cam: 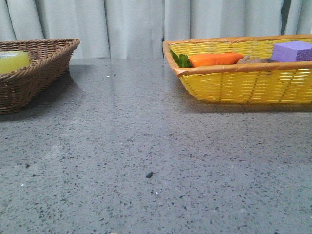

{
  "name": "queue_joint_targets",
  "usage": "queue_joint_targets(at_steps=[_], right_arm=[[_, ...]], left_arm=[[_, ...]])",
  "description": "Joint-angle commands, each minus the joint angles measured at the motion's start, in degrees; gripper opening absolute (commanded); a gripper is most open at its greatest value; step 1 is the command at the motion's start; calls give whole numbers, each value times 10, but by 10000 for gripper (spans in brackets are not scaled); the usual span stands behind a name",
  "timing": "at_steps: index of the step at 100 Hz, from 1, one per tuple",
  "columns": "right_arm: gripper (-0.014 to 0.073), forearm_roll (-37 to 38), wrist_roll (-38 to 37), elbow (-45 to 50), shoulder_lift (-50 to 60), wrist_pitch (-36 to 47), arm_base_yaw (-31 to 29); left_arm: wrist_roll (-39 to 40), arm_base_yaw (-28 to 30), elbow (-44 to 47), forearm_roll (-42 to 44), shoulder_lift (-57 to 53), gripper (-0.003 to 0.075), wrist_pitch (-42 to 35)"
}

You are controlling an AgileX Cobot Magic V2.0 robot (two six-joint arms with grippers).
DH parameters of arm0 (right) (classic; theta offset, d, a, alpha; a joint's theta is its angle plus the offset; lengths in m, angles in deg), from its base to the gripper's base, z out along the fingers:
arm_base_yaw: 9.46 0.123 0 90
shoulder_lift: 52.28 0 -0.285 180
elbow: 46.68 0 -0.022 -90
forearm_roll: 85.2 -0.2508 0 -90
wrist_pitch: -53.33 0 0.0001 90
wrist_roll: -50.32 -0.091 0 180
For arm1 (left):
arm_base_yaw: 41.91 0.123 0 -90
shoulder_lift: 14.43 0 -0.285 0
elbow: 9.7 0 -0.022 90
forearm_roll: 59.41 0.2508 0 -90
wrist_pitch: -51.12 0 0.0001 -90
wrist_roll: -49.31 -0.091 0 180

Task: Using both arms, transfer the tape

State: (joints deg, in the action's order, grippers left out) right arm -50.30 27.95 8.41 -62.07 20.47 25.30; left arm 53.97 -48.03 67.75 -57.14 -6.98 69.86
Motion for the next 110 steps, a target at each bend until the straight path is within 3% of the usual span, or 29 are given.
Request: queue_joint_targets(at_steps=[1, 54, 68, 78, 90, 110], right_arm=[[-73, 21, 1, -14, -7, 38, -4], [-73, 32, 1, 6, -7, 63, -27], [-73, 46, 1, 52, -7, 176, -100], [-73, 34, 1, 88, -7, 306, -169], [-73, -38, 1, 128, -7, 415, -245], [-73, -147, 50, 189, -7, 505, -321]], left_arm=[[6, 1, 5, -5, -18, -20, -32], [6, 1, 5, -5, -18, -20, -32], [6, 1, 5, -5, -18, -20, -32], [6, 1, 5, -5, -18, -20, -32], [6, 1, 5, -5, -18, -20, -32], [6, 1, 5, -5, -18, -20, -32]])
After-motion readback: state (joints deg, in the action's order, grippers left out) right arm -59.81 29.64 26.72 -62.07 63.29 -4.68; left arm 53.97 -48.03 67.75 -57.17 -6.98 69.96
